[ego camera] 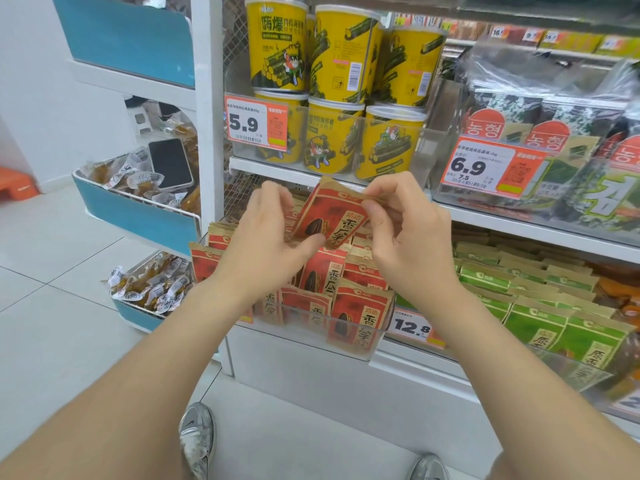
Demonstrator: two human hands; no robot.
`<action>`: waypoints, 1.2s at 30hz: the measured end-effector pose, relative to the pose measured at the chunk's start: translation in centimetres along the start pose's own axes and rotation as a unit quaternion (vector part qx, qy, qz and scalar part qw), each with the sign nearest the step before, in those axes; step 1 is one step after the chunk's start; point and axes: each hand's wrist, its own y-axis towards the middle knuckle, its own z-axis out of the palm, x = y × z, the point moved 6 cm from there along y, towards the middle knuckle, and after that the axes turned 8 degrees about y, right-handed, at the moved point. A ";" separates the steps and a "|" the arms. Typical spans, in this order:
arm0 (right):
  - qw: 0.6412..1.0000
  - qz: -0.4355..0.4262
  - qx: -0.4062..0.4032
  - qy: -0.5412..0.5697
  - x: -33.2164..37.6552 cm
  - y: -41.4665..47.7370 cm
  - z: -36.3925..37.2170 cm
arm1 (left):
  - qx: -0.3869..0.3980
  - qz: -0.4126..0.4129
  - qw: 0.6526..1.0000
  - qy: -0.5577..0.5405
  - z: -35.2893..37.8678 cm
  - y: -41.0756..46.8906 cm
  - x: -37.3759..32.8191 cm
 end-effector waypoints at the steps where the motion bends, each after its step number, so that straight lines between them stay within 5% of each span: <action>1: 1.000 -0.009 -0.006 0.006 0.6 -0.2 -0.1 | -0.008 0.034 0.999 -0.034 -0.3 -0.1 -0.7; 7: 0.976 0.112 -0.110 0.152 1.5 -1.3 -1.2 | 0.006 0.042 0.966 -0.257 -1.1 -0.9 -3.3; 18: 0.956 0.262 -0.019 0.131 -0.7 -3.0 0.8 | 0.018 -0.119 0.902 -0.414 0.1 -2.5 -5.0; 23: 0.963 0.258 0.016 0.080 0.0 -3.3 0.5 | -0.003 -0.097 0.896 -0.433 0.6 -2.8 -5.4; 29: 0.972 0.204 0.073 0.091 1.8 -3.4 0.7 | 0.049 -0.100 0.849 -0.516 1.0 -2.9 -5.6; 36: 0.943 0.262 0.003 0.206 1.4 -4.0 1.2 | 0.074 -0.117 0.827 -0.544 1.7 -2.8 -5.5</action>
